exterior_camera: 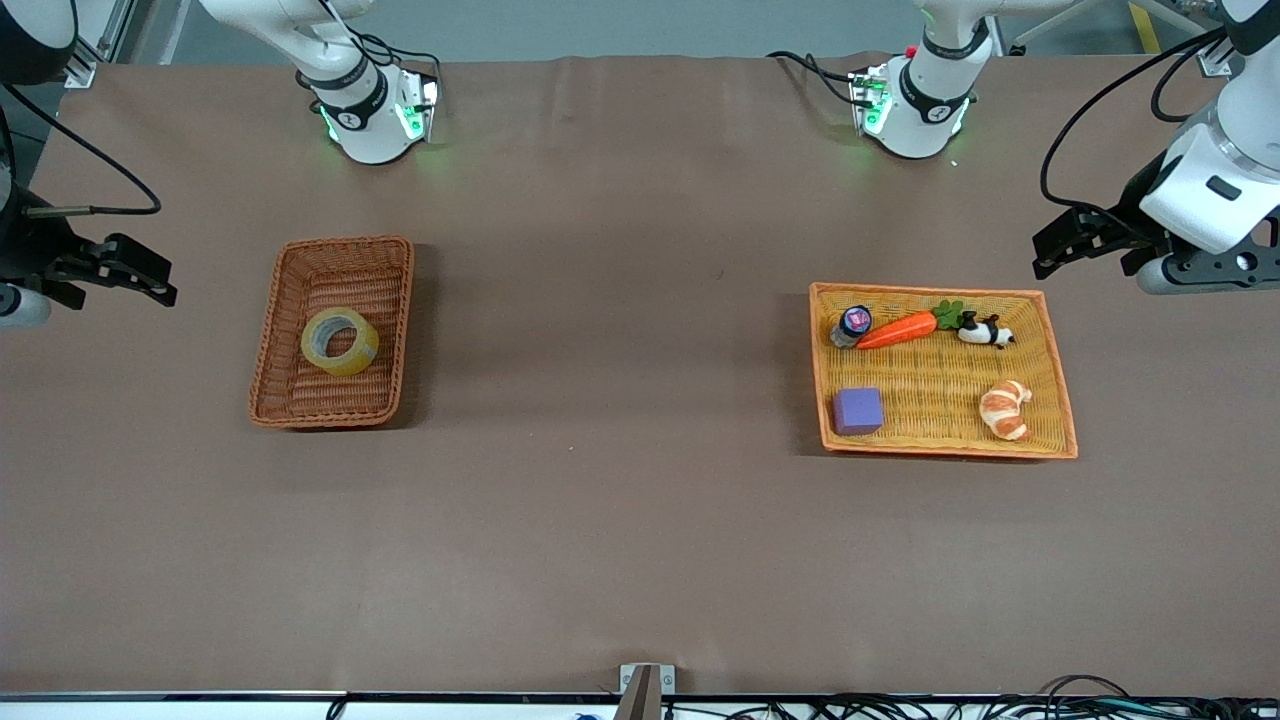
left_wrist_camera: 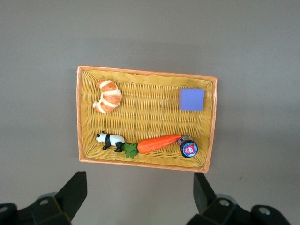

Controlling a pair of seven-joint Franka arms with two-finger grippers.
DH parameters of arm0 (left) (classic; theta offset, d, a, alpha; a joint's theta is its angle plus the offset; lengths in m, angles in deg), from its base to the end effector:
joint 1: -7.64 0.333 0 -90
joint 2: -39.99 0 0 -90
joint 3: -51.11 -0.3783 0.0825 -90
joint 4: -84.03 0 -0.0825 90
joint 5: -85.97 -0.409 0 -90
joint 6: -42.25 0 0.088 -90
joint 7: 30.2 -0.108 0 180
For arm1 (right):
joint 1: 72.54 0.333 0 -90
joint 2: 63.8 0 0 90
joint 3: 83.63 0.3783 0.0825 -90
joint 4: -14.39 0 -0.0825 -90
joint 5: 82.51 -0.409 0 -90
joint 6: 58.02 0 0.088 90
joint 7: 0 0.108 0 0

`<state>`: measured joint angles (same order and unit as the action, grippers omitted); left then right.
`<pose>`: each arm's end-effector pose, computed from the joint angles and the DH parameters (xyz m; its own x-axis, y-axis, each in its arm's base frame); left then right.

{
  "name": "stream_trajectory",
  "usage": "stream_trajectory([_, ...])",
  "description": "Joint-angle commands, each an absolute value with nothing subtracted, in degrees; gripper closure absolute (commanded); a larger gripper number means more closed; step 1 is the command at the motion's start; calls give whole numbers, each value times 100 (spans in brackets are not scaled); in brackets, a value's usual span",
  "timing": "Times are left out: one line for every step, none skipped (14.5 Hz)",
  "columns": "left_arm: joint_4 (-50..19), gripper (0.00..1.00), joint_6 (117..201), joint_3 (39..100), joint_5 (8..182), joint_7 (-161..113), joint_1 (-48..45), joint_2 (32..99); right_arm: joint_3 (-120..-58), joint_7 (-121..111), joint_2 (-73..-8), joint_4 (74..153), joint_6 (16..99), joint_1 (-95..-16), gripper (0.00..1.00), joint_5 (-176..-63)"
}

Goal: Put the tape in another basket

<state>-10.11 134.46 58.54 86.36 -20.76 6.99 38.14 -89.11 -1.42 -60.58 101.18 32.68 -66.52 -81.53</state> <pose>0.5642 -0.0822 0.6716 0.9997 0.0241 -0.0021 0.0241 -0.9997 0.0023 0.6018 0.0058 0.6817 0.9993 0.0346 0.0117 0.0343 -0.9992 0.0228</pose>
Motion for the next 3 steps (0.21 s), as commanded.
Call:
stream_trajectory([-1212, 0, 13462, 5911, 8509, -1991, 703, 3647, -8855, -114, -6046, 10070, 3198, -6700, 0, -8233])
stream_trajectory([-1169, 0, 13480, 5902, 8527, -1991, 711, 3691, -8855, -114, -6046, 10070, 3198, -6700, 0, -8233])
stream_trajectory([-1168, 0, 13480, 5902, 8527, -1991, 712, 3709, -8855, -114, -6046, 10070, 3189, -6700, 0, -8233])
